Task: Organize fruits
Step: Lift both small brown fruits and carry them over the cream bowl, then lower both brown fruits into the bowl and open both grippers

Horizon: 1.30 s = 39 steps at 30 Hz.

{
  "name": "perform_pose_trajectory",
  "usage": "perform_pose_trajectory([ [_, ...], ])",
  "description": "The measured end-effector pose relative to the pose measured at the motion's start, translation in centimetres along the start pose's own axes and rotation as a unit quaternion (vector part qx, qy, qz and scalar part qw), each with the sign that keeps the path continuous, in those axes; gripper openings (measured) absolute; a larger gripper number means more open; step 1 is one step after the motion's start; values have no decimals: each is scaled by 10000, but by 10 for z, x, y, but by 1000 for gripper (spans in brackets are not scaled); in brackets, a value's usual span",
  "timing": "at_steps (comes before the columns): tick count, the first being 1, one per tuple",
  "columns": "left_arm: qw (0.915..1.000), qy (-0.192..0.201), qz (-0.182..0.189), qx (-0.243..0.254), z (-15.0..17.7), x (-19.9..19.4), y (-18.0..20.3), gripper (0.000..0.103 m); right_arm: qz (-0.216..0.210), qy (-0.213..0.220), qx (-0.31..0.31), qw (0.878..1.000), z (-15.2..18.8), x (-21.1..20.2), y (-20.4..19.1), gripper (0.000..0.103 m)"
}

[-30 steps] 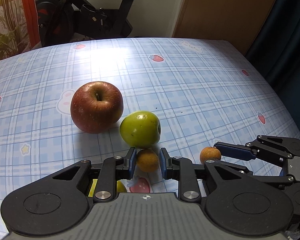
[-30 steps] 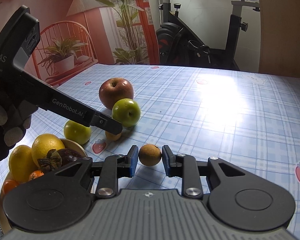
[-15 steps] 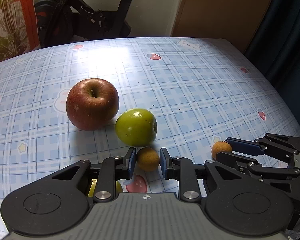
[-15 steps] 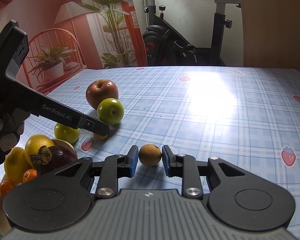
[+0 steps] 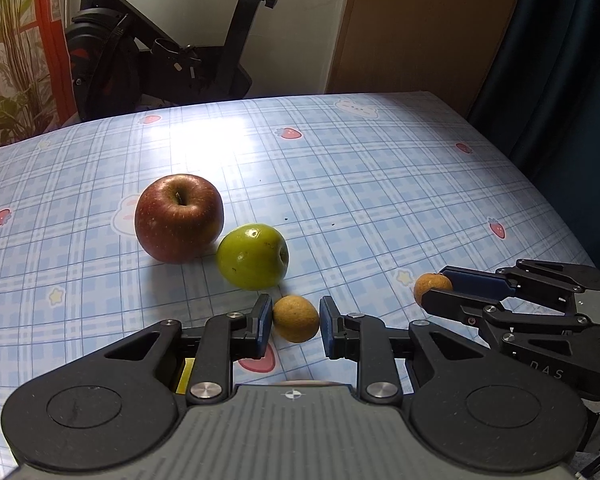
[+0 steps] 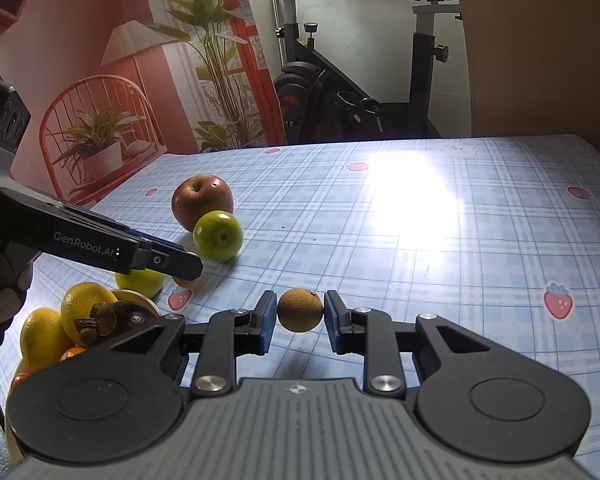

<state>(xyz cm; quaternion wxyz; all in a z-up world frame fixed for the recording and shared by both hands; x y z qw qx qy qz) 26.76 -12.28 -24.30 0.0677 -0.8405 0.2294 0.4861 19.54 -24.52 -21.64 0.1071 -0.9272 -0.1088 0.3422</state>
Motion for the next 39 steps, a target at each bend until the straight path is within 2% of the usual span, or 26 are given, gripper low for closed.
perform_pose_trajectory([
  [9,9992,383,57,97,19,-56,6,27,-114,168,-104,9997,2,-27,-28,28],
  [18,9989,443,131,52,57,-96,5,27,-298,123,-233,9992,12,-46,-65,28],
  [26,9987,494,106,6,85,-112,4,27,-309,39,-431,9986,20,-52,-88,28],
  [30,9987,504,-14,-28,95,-110,1,27,-266,-25,-375,9989,24,-49,-87,28],
  [39,9988,490,-2,-70,117,-108,4,27,-386,-215,-572,9974,35,-42,-103,28],
])
Point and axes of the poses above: each gripper's, at about its wrist camera, not at the fingertips, and x roughly the way its jaws point, y to its right, z to its underside, the point moved 9 cm from there along x, roughly the way its jaws point, and after that the axes turned 6 degrees about -y, right-handed, at the moved point
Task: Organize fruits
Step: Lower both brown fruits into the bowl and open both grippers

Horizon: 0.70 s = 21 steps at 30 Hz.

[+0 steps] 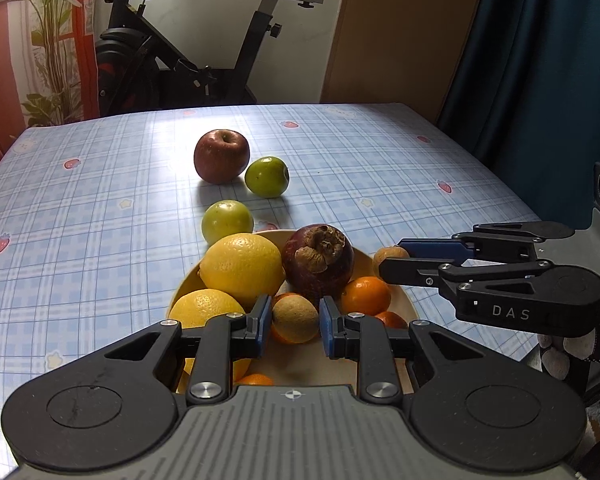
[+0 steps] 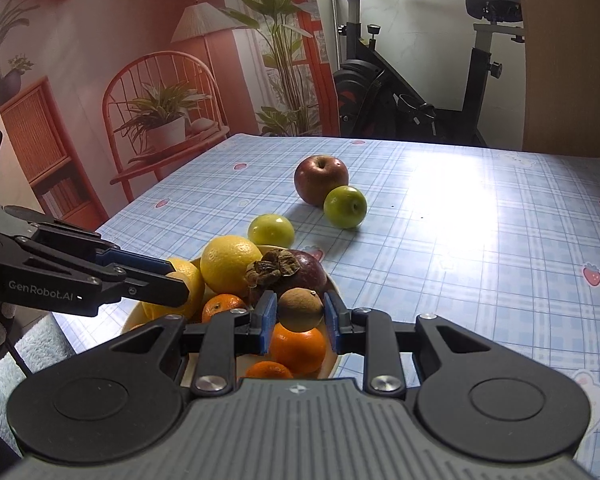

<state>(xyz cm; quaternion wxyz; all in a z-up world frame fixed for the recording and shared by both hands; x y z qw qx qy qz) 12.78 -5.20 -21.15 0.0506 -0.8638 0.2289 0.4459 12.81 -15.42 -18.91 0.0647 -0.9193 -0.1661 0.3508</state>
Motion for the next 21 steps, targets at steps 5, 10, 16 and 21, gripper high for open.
perform_pose_trajectory([
  [5,10000,-55,-61,-22,9,3,-2,27,-99,-95,-70,9999,6,8,-9,28],
  [10,9999,-79,-54,-101,13,5,-6,27,-169,-86,-123,9997,6,13,-14,28],
  [16,9998,-80,-129,-114,14,8,-7,27,-212,-93,-62,9997,6,18,-14,28],
  [21,9998,-68,-157,-139,15,9,-7,27,-226,-106,-107,9996,6,19,-16,29],
])
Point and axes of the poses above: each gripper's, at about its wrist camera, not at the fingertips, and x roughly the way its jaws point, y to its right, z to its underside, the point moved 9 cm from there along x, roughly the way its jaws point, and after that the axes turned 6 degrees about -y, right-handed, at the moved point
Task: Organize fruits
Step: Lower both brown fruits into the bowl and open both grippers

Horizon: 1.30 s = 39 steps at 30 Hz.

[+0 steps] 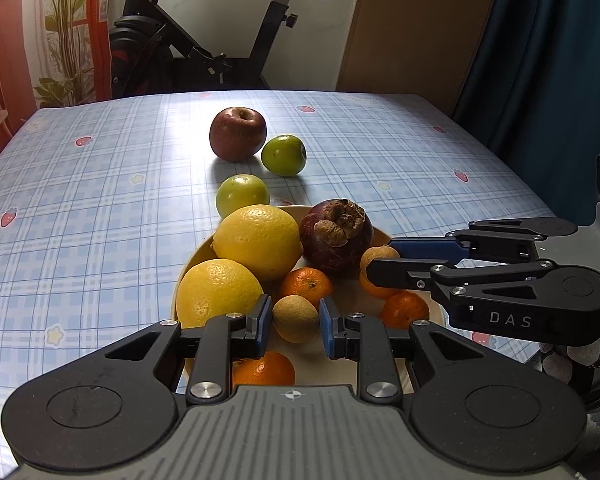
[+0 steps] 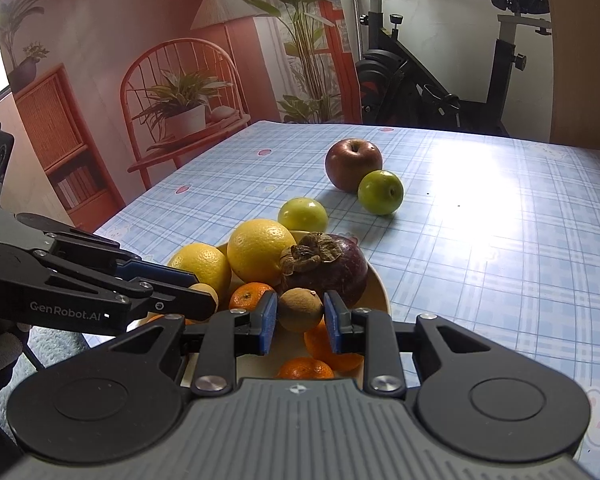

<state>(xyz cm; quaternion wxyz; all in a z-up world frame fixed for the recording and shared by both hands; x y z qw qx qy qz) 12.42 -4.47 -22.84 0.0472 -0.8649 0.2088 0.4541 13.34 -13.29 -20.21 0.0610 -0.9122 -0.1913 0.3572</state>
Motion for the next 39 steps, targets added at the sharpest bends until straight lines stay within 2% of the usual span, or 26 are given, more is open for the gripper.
perform_pose_trajectory([
  [39,9969,576,-351,-396,-12,-21,-15,27,348,418,212,9983,-11,-30,18,30],
])
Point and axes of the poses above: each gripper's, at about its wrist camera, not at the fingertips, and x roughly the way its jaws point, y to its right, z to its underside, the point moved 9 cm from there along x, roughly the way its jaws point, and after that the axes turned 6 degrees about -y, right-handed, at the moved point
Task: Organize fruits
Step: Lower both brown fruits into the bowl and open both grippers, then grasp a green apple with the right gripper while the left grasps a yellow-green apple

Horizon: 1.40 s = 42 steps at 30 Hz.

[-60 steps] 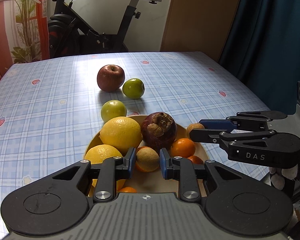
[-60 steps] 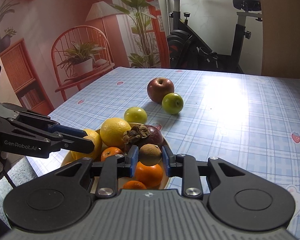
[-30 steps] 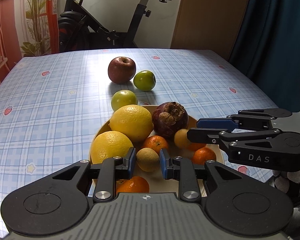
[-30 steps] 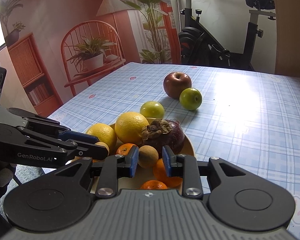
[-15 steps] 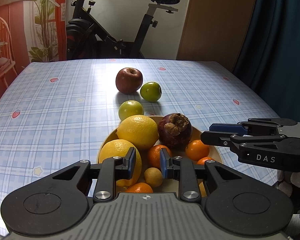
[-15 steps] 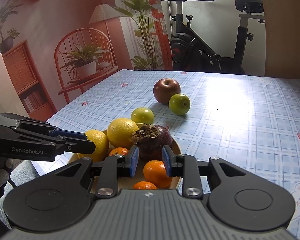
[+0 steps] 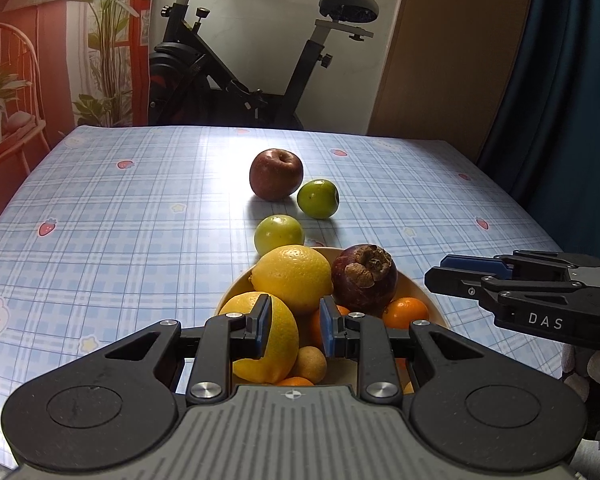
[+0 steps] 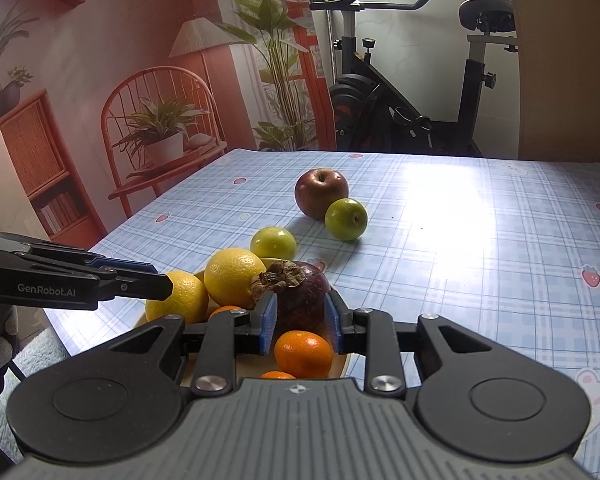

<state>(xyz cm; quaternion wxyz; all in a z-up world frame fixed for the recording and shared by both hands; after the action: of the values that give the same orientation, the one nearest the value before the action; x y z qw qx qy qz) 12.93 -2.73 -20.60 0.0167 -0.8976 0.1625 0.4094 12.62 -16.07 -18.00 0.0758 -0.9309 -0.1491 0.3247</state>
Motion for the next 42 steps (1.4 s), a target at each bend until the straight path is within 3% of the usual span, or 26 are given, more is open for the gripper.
perform_pose_trajectory([
  [8,9997,170,-98,-122,-26,-1,-11,27,153,169,22,9997,-19,-3,18,30],
  [18,9991,293,78,-292,-80,14,-21,27,345,436,-154,9983,-63,12,44,30],
  [29,9992,180,-3,-368,-110,56,-33,27,354,275,-363,9983,-86,64,58,30],
  [38,9989,-160,130,-426,-104,90,-37,27,47,-88,-395,9992,-84,109,64,30],
  [42,9976,-249,235,-595,-106,98,-43,27,-47,-252,-499,9984,-81,121,62,36],
])
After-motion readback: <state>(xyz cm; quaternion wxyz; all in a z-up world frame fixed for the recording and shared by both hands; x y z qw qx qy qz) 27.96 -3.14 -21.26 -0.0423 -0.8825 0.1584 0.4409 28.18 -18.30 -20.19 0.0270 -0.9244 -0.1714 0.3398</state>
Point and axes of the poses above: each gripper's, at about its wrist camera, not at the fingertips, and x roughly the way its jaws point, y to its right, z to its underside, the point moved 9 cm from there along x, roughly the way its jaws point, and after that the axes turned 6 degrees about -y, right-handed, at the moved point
